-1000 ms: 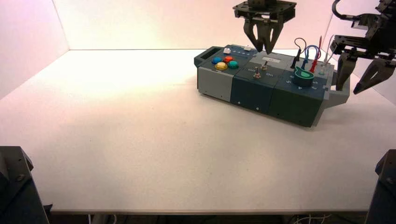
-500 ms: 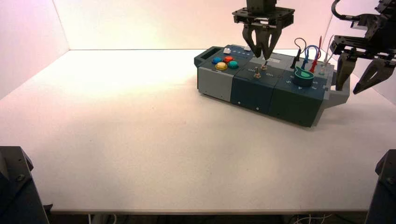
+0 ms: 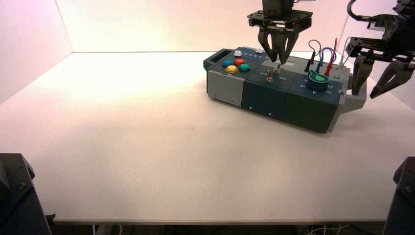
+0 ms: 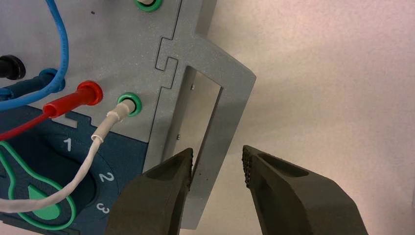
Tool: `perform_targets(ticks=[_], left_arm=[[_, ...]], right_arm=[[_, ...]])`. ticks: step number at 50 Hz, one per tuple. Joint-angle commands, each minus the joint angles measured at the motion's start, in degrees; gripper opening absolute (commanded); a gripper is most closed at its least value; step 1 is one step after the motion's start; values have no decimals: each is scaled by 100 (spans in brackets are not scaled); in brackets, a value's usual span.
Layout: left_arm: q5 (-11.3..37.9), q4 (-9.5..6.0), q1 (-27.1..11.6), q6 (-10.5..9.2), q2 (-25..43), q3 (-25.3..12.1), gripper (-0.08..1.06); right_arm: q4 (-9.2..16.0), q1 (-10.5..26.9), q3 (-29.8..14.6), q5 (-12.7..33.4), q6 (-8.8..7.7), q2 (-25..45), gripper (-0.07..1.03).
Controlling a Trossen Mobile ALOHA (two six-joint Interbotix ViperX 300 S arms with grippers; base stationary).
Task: Flip the top switch off with the left gripper.
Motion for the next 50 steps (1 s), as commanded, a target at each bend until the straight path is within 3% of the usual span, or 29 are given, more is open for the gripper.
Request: perform_targets(ticks=[1,11,17,32,50], left_arm=[[114,9,-9,-44,-132,-316,40],[281,114,-9,-70,-88,-378,39],[387,316,-9,-105,-26,-360,38],[422,369,0,-149,88,-466,38],[615,519,53,-220,132,-844,38]], right_arm=[[0,9,-123,-18,-44,-97,54],[0,9,-123,-9,-44,-97,54],[0,9,-123,-18,-44,-97,54],[0,9,-149,-9,-62,-97,54],[0,9,-149,-9,-79,-88,54]])
